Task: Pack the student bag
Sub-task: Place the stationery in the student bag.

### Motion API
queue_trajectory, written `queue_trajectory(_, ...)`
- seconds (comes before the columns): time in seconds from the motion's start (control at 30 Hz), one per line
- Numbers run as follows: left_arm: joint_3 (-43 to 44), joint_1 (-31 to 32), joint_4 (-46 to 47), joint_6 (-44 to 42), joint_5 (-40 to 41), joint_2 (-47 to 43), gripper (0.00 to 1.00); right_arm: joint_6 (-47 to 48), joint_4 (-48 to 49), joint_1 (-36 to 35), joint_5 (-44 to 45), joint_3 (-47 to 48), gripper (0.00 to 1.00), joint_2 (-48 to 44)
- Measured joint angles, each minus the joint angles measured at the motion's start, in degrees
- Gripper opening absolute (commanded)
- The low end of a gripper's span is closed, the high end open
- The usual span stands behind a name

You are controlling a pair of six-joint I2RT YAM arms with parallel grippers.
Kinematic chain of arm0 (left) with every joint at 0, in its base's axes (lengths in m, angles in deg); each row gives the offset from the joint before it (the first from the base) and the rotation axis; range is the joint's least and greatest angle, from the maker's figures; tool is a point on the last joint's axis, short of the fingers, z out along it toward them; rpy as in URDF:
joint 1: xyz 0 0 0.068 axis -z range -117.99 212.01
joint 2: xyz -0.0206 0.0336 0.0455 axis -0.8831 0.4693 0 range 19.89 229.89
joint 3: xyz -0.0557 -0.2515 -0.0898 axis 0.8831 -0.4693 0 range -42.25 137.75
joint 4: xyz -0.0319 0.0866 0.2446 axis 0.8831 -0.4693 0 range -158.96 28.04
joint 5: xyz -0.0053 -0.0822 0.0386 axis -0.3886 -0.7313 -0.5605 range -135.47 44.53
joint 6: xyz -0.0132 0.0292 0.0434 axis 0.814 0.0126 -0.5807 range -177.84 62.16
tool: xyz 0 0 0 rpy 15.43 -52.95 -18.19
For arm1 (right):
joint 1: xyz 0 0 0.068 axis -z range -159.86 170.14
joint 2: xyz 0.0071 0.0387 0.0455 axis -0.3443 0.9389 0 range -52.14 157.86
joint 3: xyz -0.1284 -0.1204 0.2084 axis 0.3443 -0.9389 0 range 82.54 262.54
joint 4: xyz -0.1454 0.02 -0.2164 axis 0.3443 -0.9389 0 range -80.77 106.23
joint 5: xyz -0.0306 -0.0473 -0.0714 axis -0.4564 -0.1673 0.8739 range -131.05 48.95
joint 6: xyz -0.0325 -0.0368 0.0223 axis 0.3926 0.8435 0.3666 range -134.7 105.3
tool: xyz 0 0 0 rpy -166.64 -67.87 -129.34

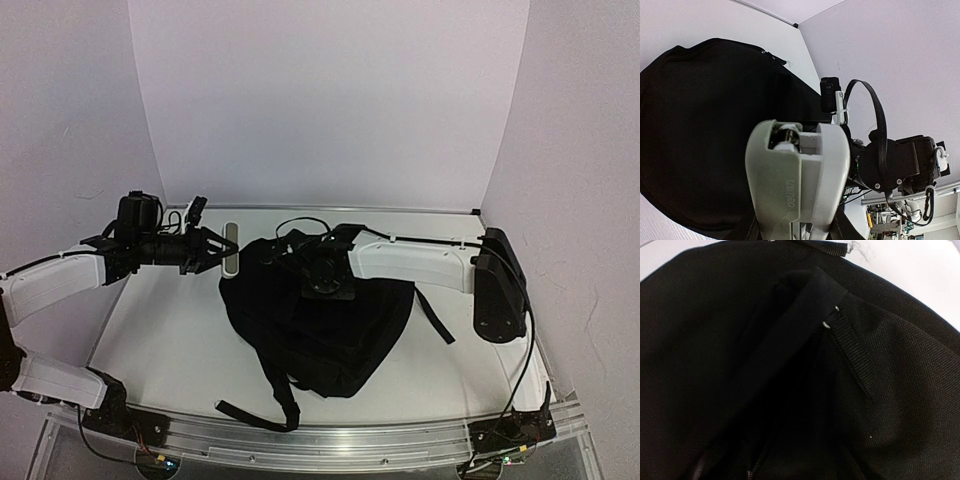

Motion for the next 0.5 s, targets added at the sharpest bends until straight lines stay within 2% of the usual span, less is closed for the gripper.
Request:
queue_trajectory(0.17,0.0,0.0,-0.9,-0.7,0.3,-0.6,0.00,-1.5,-2.3,-0.5,1.3,0.1,0.02,0.0)
queue_trajectory(0.33,0.2,0.0,-3.0,-2.1,0.3,-0.4,0.00,-2.2,-2.2,-0.5,1.3,-0.6,0.00,-0.6)
queue_trajectory(0.5,2.7,2.6,-3.8,-2.5,0.8,3.0,0.00,-2.2,4.4,-0.5,-0.2,-8.3,0.00,-7.5)
